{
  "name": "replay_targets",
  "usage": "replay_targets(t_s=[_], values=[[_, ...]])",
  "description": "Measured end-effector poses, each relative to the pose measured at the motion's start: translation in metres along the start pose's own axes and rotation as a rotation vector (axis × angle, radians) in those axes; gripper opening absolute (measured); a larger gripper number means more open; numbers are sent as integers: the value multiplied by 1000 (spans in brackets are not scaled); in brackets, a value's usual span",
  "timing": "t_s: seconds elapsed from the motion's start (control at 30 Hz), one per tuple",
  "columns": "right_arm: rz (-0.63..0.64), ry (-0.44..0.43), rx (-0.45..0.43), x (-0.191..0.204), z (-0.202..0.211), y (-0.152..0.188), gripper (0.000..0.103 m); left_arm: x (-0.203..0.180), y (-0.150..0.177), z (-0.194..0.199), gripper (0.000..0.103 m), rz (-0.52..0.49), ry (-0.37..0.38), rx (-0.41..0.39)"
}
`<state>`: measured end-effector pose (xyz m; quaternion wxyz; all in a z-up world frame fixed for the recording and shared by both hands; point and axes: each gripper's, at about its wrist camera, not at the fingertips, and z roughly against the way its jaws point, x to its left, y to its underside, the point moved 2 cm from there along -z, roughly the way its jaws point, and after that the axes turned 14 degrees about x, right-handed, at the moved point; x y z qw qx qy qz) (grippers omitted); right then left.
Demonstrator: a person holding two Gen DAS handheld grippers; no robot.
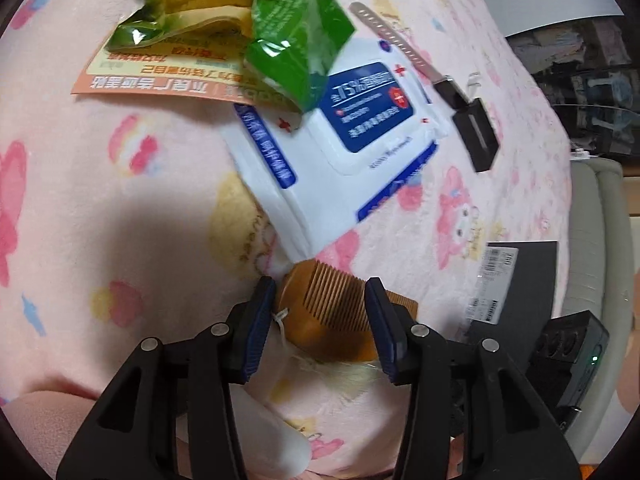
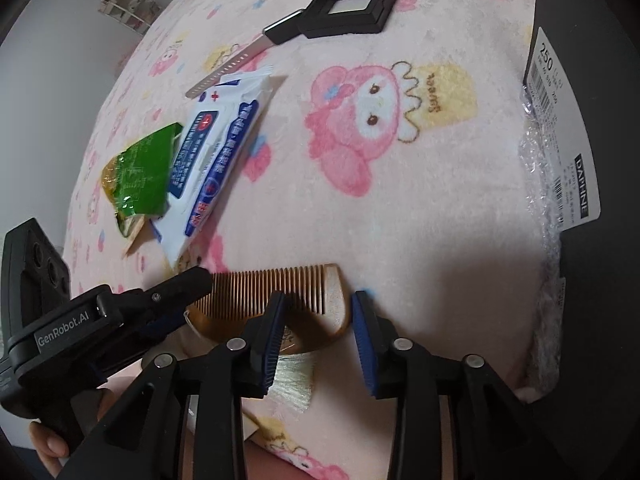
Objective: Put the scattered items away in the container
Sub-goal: 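Lift the wooden comb and carry it over the black box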
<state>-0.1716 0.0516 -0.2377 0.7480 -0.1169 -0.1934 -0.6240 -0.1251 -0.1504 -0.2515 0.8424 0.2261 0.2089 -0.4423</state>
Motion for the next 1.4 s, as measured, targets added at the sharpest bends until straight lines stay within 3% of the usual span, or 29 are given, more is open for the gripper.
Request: replay_targets(t_s=[0.13, 0.23, 0.53, 0.7, 0.93, 1.17, 1.4], values=[[-3, -26, -17, 3, 13, 6, 31, -1, 8, 13, 46, -38, 95, -18], [17, -46, -36, 10, 28, 13, 31, -6, 15, 24, 39, -74, 133, -38], [88, -112, -132, 29, 80, 35, 31, -45, 49, 63, 35, -175, 109, -142], [65, -171, -198, 14, 112, 46, 31, -94, 70, 72, 32, -282, 101, -164], [36, -180, -321, -40, 180, 63, 31, -185, 98, 51, 34, -471, 57, -172], [-27, -154, -413, -113, 228, 68, 31, -263, 116, 4, 34, -596, 91, -88], [-140, -201, -472, -184, 237, 74, 31, -291, 128, -46, 34, -648, 88, -21]])
